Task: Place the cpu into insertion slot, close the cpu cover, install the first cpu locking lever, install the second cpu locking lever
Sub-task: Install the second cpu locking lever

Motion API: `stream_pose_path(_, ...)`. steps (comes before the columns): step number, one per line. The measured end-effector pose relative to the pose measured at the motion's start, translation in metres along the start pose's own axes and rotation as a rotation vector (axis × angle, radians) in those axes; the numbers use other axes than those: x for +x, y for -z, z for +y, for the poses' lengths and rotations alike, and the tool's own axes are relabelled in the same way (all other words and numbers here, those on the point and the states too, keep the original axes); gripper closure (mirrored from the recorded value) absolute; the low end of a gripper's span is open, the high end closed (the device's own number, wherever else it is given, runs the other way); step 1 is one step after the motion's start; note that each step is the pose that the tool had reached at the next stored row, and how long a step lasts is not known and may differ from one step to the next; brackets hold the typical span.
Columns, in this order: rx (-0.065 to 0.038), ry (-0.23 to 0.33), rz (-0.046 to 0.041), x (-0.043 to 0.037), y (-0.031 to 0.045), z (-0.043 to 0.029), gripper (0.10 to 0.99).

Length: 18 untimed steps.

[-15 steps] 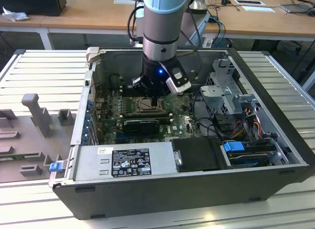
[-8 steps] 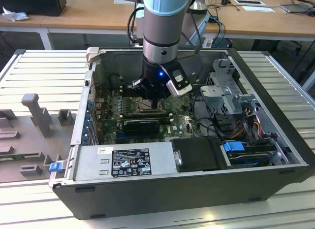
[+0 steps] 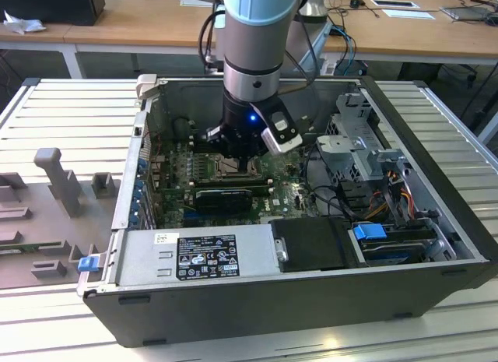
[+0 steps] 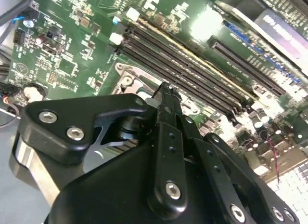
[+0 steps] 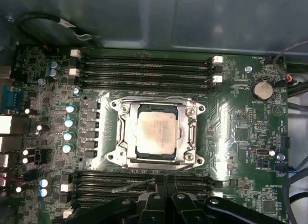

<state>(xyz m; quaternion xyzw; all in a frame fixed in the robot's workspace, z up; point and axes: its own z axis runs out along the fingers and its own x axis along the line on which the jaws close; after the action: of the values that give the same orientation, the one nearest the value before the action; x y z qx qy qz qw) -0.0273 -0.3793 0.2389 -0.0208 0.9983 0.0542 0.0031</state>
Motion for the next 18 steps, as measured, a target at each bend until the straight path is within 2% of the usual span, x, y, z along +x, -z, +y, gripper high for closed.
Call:
stream_pose_path(2,-0.003,0.000,-0.0003,0.0031,0.0002,-0.0022,0.980)
stream_pose_path(5,-0.019,0.001,-0.0009,0.0115,0.0001,-0.0035,0.980)
stream_pose_path(6,-0.036,0.001,-0.0017,0.0176,-0.0003,-0.0034,0.980)
stream_pose_path(7,-0.051,0.002,-0.0027,0.0199,-0.0009,-0.0038,0.980)
stream_pose_path(12,-0.060,0.017,-0.0027,0.0218,-0.0052,-0.0070,0.980)
stream_pose_path(13,-0.071,0.028,-0.0017,0.0246,-0.0075,-0.0081,0.980)
stream_pose_path(15,-0.079,0.032,-0.0018,0.0310,-0.0107,-0.0086,0.980)
stream_pose_path(18,-0.082,0.032,-0.0018,0.0327,-0.0191,-0.0095,0.980)
